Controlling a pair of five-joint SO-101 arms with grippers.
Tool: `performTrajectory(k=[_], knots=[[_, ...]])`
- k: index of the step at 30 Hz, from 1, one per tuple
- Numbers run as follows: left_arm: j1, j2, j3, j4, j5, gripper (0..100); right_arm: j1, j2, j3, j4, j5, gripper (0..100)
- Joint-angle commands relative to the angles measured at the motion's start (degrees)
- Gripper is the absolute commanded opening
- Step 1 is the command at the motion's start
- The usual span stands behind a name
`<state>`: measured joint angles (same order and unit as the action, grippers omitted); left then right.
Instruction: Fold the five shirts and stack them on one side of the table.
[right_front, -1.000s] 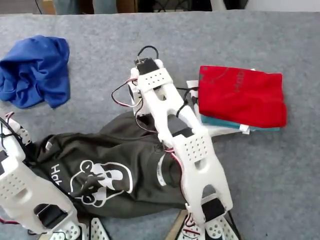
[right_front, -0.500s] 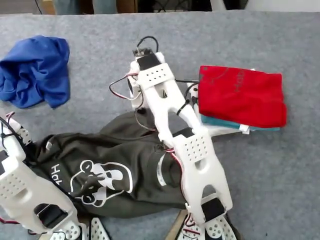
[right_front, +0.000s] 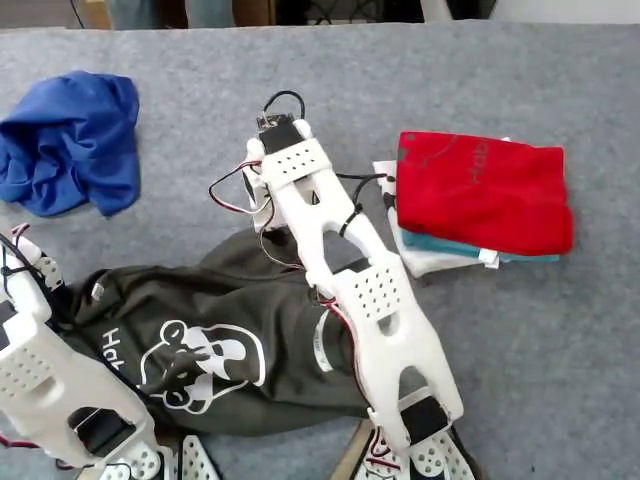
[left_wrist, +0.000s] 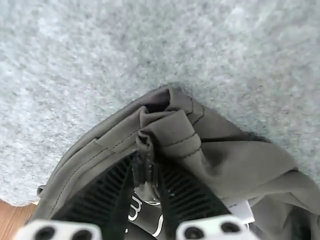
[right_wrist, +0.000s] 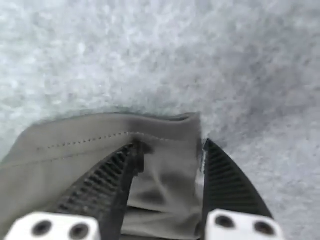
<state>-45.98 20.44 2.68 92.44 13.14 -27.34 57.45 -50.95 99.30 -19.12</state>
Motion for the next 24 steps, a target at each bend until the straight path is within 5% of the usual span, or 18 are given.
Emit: performTrajectory(k=[1,24], knots=[[0.2,-3.0,0.1,-0.4,-0.4,3,1.6,-0.2,-2.1,-1.6,-0.5,20.1],[0.0,-3.0,0.1,0.0,-0.4,3,0.0,1.5,-11.6,0.3,-0.1,20.1]])
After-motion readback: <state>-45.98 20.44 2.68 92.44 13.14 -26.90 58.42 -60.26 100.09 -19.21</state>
